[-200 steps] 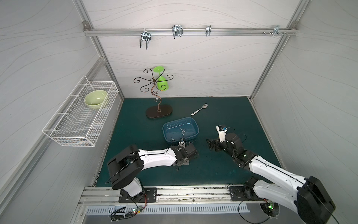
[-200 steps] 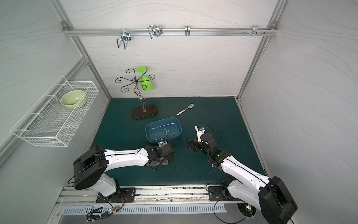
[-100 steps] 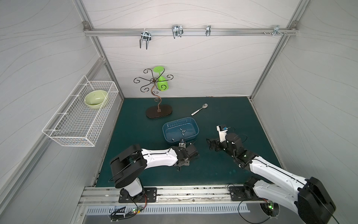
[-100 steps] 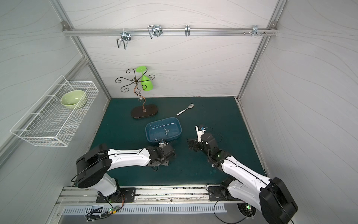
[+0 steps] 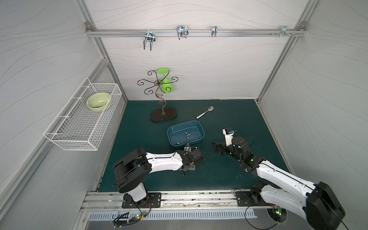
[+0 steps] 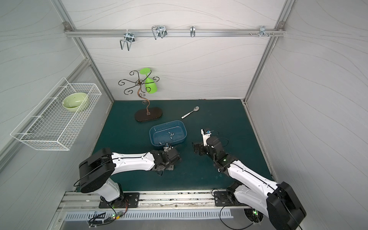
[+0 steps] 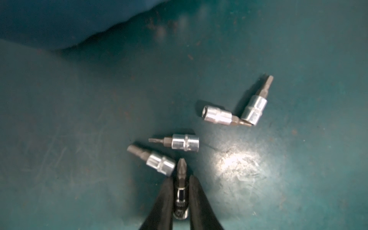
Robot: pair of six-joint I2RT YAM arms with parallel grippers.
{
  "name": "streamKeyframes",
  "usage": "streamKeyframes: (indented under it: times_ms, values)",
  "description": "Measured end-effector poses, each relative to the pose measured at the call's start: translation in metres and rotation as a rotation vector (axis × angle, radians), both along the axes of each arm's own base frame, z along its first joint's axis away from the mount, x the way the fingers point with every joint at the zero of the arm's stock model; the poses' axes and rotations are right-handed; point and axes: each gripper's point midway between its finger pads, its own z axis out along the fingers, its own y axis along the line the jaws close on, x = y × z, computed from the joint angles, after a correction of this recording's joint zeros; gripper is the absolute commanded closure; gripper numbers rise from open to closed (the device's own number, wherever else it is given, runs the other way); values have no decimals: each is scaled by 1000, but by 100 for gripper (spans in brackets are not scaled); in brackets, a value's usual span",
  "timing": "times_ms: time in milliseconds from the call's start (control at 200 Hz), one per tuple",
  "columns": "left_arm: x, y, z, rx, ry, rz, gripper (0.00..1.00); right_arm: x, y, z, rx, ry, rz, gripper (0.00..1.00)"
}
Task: Put the bit on the desktop into the storage box
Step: Pick up the screwdriver bit from the center of the board, then place the screwdriver bit in the storage box.
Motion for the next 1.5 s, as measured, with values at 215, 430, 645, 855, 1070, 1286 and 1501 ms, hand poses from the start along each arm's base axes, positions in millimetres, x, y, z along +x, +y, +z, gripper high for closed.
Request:
streamKeyframes:
  times_ms: [215, 430, 645, 855, 1070, 1286, 1501]
  values:
    - [-1, -1, 0, -2, -1, 1, 94, 0, 0, 3, 8, -7, -1, 1]
    - [-10, -3, 8, -12, -3, -15, 100, 0, -3, 7, 22, -17, -18, 1]
    - [-15, -8, 49, -105, -60, -36, 100, 1, -4, 7, 20, -18, -25, 1]
    - [2, -9, 91, -147, -137, -48, 100, 1, -4, 7, 19, -17, -25, 1]
    - [55, -2, 124, -171, -200, -16, 100, 0, -4, 9, 24, -23, -25, 1]
    - [109, 10, 119, -154, -201, 9, 100, 0, -4, 8, 22, -21, -25, 1]
    - [154, 14, 99, -123, -184, 16, 100, -1, -4, 11, 31, -29, -23, 1]
